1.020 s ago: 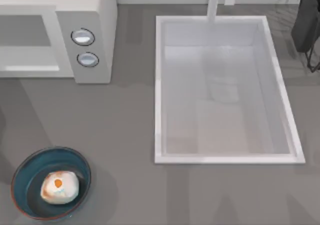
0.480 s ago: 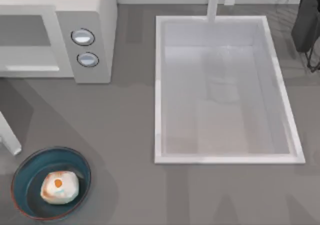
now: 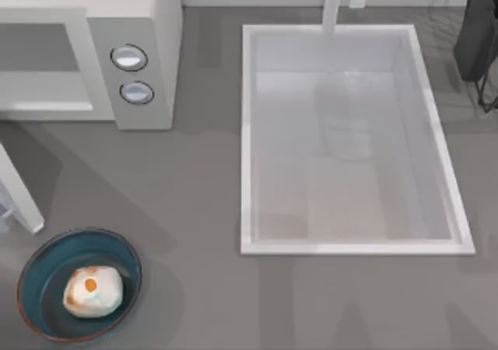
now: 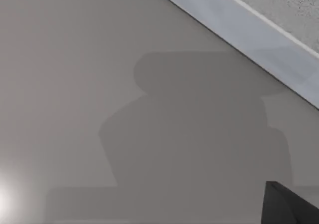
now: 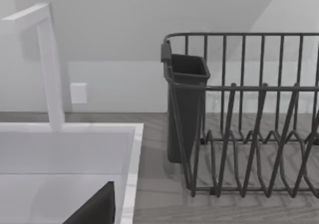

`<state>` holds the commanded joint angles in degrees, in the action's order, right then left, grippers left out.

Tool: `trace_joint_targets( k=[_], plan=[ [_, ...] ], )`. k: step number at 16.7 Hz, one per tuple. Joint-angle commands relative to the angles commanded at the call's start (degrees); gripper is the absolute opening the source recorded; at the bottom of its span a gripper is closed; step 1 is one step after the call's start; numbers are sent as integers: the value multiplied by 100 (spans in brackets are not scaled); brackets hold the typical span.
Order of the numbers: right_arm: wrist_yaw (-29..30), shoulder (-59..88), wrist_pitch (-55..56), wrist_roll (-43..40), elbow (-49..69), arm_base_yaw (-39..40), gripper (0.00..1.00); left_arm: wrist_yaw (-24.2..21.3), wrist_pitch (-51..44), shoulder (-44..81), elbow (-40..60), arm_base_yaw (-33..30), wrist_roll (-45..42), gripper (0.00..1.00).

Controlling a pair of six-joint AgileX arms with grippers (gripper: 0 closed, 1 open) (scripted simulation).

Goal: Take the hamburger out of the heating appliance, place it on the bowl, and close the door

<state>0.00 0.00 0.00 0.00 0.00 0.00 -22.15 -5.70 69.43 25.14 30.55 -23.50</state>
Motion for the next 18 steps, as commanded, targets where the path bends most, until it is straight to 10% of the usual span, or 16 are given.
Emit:
trace_joint_targets(
  k=[11, 18],
  plan=[
    [0, 0, 0, 0, 0, 0, 100, 1883, 64, -882, -523, -2824, 2069, 0],
    [0, 0, 0, 0, 0, 0, 100, 2088, 79, -969, -560, -3059, 2309, 0]
  ],
)
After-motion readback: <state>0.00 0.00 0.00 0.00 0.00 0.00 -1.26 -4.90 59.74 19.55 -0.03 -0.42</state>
